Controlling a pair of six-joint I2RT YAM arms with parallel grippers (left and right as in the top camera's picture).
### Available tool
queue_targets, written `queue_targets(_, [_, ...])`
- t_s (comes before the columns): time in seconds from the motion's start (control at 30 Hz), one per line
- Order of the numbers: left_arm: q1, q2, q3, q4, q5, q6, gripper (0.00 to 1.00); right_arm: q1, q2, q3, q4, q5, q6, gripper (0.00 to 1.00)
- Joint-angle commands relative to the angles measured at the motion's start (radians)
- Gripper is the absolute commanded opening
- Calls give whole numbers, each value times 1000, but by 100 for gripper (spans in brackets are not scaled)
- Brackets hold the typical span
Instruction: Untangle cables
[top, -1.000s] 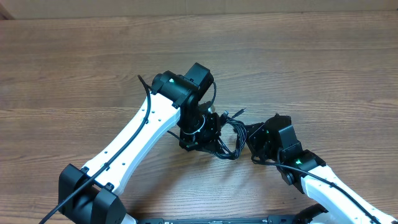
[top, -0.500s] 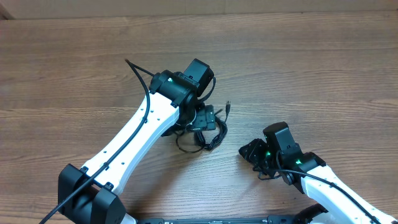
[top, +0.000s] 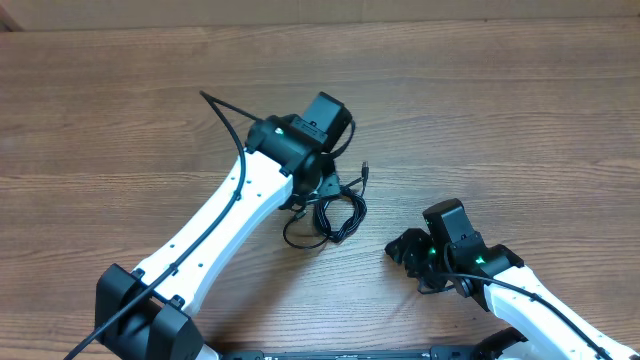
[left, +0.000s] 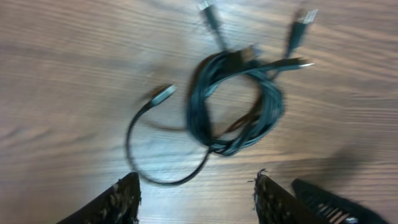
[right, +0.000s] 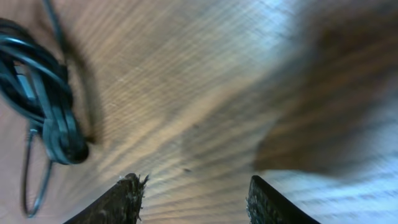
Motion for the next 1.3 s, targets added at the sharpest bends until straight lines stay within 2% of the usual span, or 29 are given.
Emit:
queue_targets(0.0, [-48, 3, -2, 64, -16, 70, 64, -22, -12, 7, -39, -1, -23, 54])
queue_targets(0.13, [-99, 66, -2, 154, -18, 167, 72, -73, -87, 9, -124, -1, -36, 54])
queue_targets(0.23, [-126, 135, -2, 192, -31, 164, 60, -119, -175, 9, -203, 0, -36, 54])
queue_targets(0.37, [-150, 248, -2, 248, -31, 143, 53, -162, -286, 8, -281, 12, -82, 54])
queue_targets(0.6, [-156, 393, -2, 311, -31, 32, 47, -169, -364, 8, -352, 34, -84, 57])
queue_targets(0.7, [-158, 434, -2, 314, -29, 6, 31, -169, -364, 8, -353, 34, -84, 60])
queue_targets(0.73, [-159, 442, -2, 316, -29, 3, 12, -169, -364, 8, -352, 34, -84, 61])
queue_targets(0.77, [-159, 447, -2, 318, -30, 3, 4, -169, -364, 8, -353, 37, -84, 63])
queue_targets(0.83, [-157, 446, 2, 318, -33, 8, 4, -169, -364, 8, -353, 38, -84, 72])
queue_targets(0.97, [-117, 412, 117, 200, -9, 4, 4, -169, -364, 7, -354, 38, -84, 99])
queue_targets(1.13, [-56, 341, 283, 73, 70, -73, 4, -169, -364, 6, -365, 37, -84, 100])
queue_targets(1.27, [-6, 266, 330, 15, 140, -274, 4, -169, -364, 6, -368, 37, -84, 100])
